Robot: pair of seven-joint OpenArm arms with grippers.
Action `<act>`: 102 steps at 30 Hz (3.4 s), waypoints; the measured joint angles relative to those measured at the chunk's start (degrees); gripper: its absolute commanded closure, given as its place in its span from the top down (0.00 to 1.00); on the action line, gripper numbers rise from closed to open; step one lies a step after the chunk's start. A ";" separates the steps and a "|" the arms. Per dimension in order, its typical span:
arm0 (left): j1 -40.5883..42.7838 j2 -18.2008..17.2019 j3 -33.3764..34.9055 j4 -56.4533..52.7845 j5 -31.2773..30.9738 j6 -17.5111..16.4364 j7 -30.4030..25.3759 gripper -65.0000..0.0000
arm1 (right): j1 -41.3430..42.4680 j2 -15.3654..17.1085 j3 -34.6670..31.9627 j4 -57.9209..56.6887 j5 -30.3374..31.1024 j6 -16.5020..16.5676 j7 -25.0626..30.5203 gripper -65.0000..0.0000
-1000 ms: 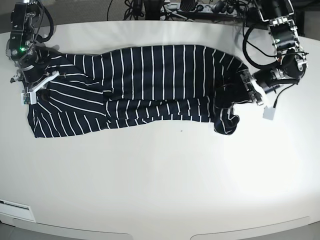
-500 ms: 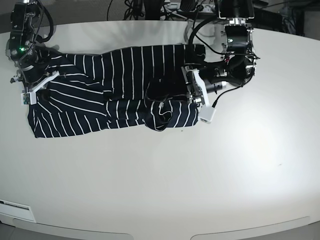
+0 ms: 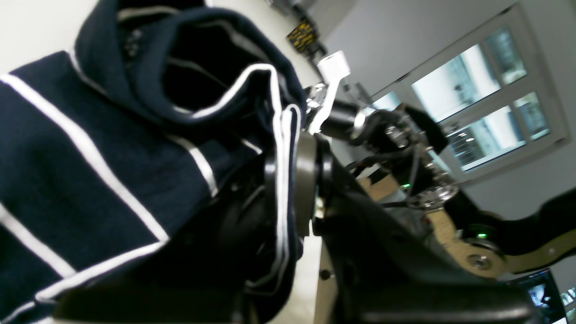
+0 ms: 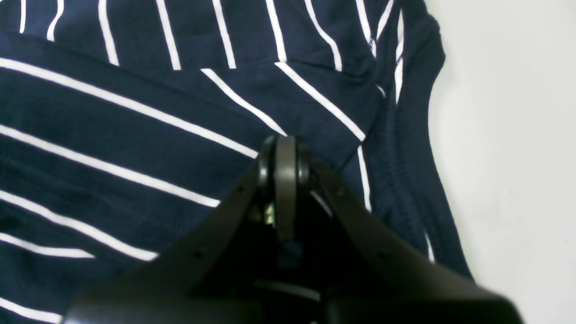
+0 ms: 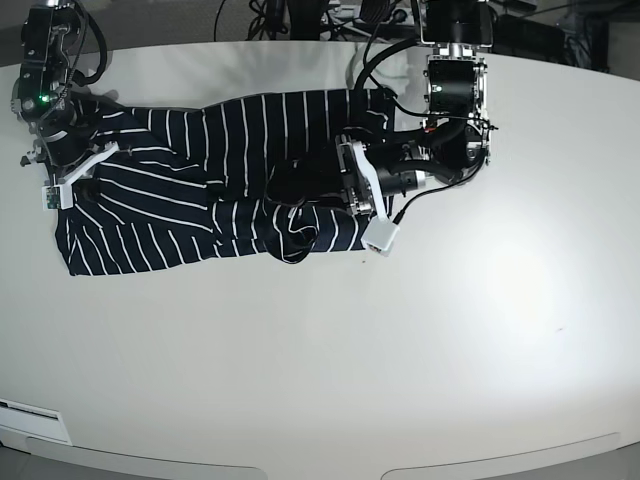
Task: Fold the T-shirt properly
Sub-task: 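Lift the strip end with the left gripper and fold it toward the right gripper, then press and smooth the folded end with the left gripper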
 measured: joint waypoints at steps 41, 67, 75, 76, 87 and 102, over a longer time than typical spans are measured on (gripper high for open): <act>-1.20 -13.00 -6.75 6.32 14.86 -0.85 -5.18 0.00 | 0.15 0.13 0.20 0.00 3.02 2.51 -1.51 0.21; 5.27 -13.81 -2.86 6.32 1.77 -0.85 0.00 0.00 | 0.17 0.13 0.20 0.00 3.17 2.56 -1.66 0.21; 5.49 -7.93 -2.43 6.43 -8.70 -0.85 6.71 0.00 | 0.17 0.13 0.20 0.00 3.23 2.56 -1.68 0.21; 5.57 -7.63 -1.99 6.43 -8.76 -0.85 6.73 0.00 | 0.17 0.13 0.20 0.00 3.21 2.56 -1.66 0.21; 5.51 -7.80 -7.76 9.07 17.77 1.25 -8.46 0.00 | 0.17 0.13 0.20 0.00 3.23 2.58 -1.68 0.21; 7.96 -7.80 5.22 12.24 36.35 6.73 -12.13 0.58 | 0.17 0.13 0.20 0.00 3.41 2.60 -1.68 0.21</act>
